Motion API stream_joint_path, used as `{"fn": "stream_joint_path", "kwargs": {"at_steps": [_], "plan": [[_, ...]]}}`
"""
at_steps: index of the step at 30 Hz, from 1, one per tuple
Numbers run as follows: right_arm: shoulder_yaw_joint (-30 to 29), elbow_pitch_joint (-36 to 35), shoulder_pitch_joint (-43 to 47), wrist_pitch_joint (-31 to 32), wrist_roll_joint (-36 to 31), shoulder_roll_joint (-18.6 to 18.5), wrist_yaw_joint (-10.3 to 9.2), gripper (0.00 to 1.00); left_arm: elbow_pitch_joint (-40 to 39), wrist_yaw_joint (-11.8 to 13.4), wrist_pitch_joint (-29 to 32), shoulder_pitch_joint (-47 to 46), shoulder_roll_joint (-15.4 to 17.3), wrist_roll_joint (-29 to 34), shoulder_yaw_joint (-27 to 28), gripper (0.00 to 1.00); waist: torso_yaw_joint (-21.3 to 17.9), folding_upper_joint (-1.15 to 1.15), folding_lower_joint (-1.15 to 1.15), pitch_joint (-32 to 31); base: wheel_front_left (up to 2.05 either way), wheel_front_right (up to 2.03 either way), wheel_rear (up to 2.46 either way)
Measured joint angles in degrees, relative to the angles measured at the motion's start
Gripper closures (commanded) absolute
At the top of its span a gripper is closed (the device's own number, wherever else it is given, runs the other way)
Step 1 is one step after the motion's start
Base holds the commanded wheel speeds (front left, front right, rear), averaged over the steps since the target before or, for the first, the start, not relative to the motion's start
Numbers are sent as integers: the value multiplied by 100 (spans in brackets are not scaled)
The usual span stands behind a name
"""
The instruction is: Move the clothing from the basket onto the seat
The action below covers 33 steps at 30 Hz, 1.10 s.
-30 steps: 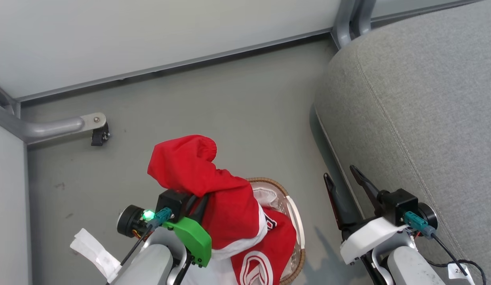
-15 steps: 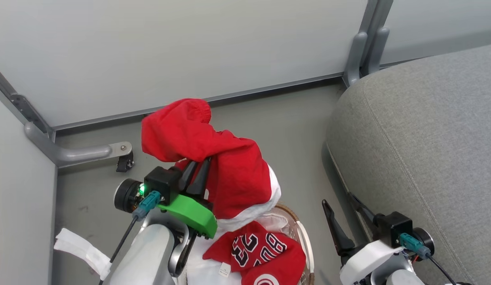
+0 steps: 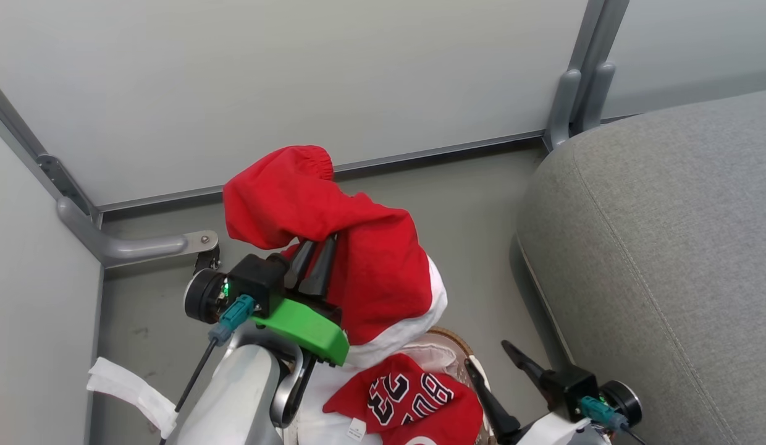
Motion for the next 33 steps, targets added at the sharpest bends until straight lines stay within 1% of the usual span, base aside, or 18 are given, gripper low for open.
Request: {"fn": "stream_joint_path", "kwargs": {"at_steps": [4,10,18,25,33], "plan": [[382,30,-171,-1,-18,-48,0,0,-18,-1,0,-1,-11,-35,-104,100,57,0,0,9,0,0,0],[641,60,-590,0,-130,-44,0,0,-11,-1,0,-6,-16,-94,-222,100,154,0,0,47,0,0,0],[822,194,-1055,0,-226,2,0,0,66,-1,0,-92,-21,-170,-480,100,281,0,0,117,0,0,0],[898,497,-1224,0,-368,22,0,0,64,-1,0,-144,-25,-297,-757,100,397,0,0,138,0,0,0],[1003,760,-1398,0,-350,29,0,0,27,-1,0,-222,-29,-465,-1087,100,567,0,0,141,0,0,0]]}}
